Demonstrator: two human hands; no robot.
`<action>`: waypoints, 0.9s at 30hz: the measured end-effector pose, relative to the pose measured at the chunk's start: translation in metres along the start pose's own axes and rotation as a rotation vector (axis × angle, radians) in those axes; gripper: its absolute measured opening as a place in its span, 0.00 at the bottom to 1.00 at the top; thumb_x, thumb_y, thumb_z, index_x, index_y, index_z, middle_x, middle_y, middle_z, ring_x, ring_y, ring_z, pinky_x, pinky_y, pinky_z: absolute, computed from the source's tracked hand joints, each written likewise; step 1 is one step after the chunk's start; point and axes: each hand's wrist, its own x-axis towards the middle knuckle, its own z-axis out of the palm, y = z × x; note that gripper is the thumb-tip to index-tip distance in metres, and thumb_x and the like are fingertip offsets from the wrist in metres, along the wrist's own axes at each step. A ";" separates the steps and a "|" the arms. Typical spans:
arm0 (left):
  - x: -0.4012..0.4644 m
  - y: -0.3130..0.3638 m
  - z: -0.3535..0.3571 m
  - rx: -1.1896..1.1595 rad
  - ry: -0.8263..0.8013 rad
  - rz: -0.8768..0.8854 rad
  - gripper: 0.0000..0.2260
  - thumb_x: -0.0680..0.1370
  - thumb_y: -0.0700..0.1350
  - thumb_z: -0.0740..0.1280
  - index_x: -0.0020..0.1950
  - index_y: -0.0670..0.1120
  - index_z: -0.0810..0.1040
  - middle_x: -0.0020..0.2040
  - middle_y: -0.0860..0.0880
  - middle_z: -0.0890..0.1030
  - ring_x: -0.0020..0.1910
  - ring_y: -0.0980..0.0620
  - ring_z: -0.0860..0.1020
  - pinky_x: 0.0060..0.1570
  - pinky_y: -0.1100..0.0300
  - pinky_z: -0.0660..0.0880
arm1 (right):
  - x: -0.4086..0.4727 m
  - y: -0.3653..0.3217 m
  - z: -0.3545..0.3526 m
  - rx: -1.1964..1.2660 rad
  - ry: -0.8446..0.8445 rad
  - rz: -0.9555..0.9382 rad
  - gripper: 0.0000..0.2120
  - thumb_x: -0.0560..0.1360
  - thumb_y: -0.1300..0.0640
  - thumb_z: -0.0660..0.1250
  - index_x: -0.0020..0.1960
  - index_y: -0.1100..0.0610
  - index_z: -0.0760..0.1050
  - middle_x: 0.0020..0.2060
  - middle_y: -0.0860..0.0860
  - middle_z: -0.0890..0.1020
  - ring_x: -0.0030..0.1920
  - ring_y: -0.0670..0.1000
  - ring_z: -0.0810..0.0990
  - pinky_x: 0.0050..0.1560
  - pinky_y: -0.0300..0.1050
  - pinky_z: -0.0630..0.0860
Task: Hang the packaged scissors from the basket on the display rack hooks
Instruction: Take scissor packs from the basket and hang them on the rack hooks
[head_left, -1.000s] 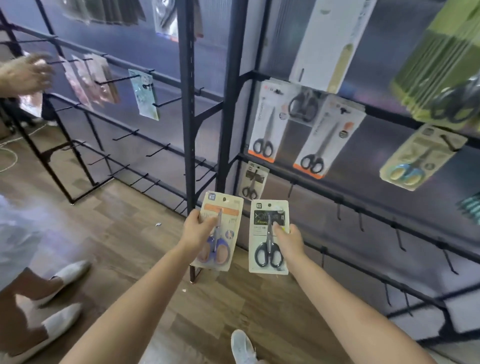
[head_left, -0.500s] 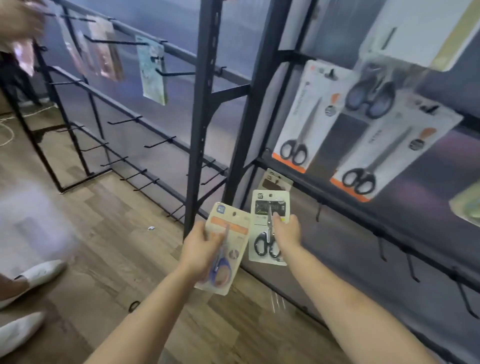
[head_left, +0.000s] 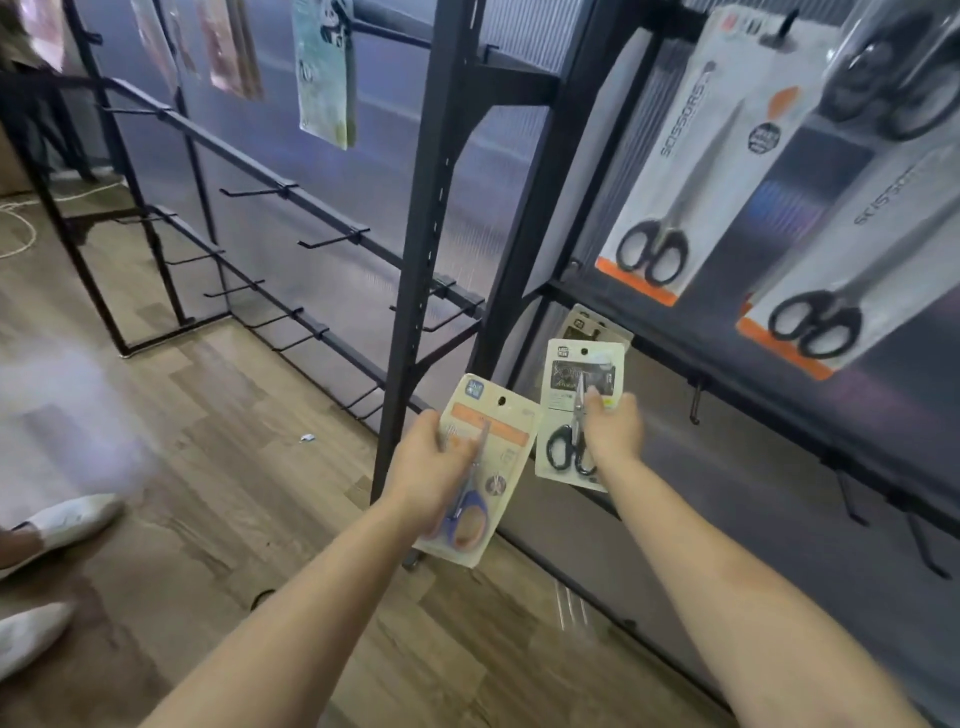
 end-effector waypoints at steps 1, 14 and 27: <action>0.000 0.001 0.000 0.000 -0.003 0.001 0.06 0.76 0.44 0.67 0.42 0.50 0.70 0.40 0.54 0.78 0.39 0.56 0.77 0.45 0.54 0.75 | 0.000 0.001 0.000 -0.002 0.003 0.007 0.13 0.80 0.53 0.59 0.54 0.64 0.69 0.52 0.59 0.78 0.53 0.59 0.76 0.48 0.47 0.69; 0.017 0.017 -0.002 0.005 -0.030 0.025 0.06 0.78 0.43 0.65 0.44 0.50 0.69 0.42 0.54 0.77 0.40 0.61 0.75 0.37 0.64 0.74 | 0.025 -0.011 0.002 -0.240 -0.057 0.072 0.16 0.83 0.58 0.50 0.62 0.68 0.67 0.60 0.63 0.74 0.60 0.62 0.73 0.52 0.48 0.68; 0.002 0.028 0.009 -0.013 -0.099 -0.004 0.04 0.78 0.43 0.65 0.47 0.49 0.70 0.44 0.55 0.78 0.46 0.56 0.78 0.44 0.60 0.77 | 0.003 -0.024 -0.031 -0.665 -0.069 -0.422 0.25 0.78 0.63 0.57 0.74 0.60 0.57 0.73 0.58 0.62 0.72 0.58 0.63 0.70 0.55 0.62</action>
